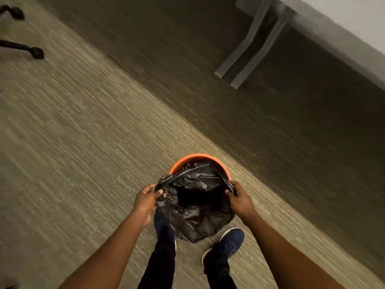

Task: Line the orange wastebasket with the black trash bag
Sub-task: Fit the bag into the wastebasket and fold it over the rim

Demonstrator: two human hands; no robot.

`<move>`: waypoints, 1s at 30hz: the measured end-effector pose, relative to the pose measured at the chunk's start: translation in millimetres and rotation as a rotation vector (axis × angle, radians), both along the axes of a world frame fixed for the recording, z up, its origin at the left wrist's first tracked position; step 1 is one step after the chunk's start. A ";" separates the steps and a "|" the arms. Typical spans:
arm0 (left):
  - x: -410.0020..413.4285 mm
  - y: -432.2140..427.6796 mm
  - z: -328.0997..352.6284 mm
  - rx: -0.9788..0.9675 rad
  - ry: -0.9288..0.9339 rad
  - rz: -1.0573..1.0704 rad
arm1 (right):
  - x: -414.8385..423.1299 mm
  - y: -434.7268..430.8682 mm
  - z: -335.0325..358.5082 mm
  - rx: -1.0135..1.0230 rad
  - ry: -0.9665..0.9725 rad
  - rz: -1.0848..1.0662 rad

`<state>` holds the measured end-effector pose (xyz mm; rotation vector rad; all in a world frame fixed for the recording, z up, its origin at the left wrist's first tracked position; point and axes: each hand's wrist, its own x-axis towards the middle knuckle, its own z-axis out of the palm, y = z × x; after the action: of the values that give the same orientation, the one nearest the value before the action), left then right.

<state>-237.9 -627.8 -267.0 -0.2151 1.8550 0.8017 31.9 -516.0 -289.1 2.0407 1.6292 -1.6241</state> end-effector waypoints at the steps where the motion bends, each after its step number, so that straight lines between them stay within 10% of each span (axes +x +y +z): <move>1: -1.9 1.9 -6.6 0.012 -0.025 0.035 | -1.9 2.6 -10.6 -0.002 0.002 -0.025; 12: -42.8 10.7 -105.2 0.071 -0.155 0.185 | -12.5 53.0 -99.2 -0.152 0.121 -0.530; 30: -58.7 101.9 -207.1 -0.123 0.157 -0.187 | -31.9 142.1 -171.4 0.013 -0.285 -0.146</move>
<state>-296.6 -525.9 -474.0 -0.0553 2.0402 0.5899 0.1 -373.9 -460.5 2.3183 1.4276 -1.2853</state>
